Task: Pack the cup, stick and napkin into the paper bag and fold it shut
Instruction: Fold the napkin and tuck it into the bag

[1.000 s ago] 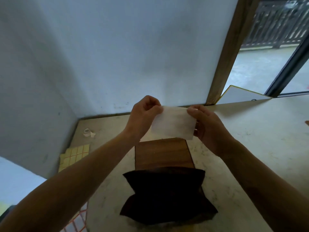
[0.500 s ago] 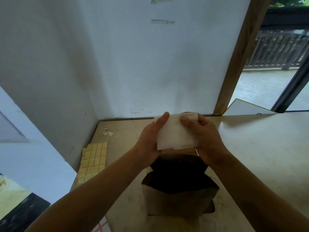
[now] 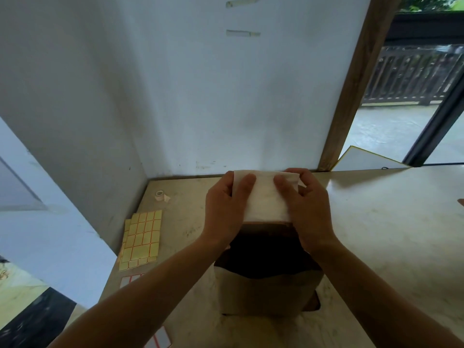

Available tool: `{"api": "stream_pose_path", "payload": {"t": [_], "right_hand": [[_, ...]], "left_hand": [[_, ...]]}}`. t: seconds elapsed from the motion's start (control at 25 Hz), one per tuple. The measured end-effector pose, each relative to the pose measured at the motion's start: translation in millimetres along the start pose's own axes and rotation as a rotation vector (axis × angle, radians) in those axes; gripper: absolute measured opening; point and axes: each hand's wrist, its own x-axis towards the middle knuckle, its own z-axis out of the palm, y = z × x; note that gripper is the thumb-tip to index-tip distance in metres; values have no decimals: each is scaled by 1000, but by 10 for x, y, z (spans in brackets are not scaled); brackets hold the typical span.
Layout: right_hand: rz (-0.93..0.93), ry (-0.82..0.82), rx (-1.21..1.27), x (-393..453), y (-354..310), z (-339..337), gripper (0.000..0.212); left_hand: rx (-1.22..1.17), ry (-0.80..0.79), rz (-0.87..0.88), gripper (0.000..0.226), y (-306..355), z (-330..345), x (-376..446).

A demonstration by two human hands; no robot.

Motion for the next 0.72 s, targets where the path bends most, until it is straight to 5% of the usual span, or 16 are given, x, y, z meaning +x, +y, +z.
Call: {"api": "stream_pose_path", "payload": {"t": [0.32,0.56,0.72], "right_hand": [[-175,6,-118,-52,-28,-10,8],[-161,-47,-116,-37,-12,6,8],[-132,-38,-114,-6,28,12,5]], "left_hand": [[25,83,59,14,-50,-67,29],[-191,-54,-143,46,-59,-34,36],[-87,40,-132,27,-33,41,46]]}}
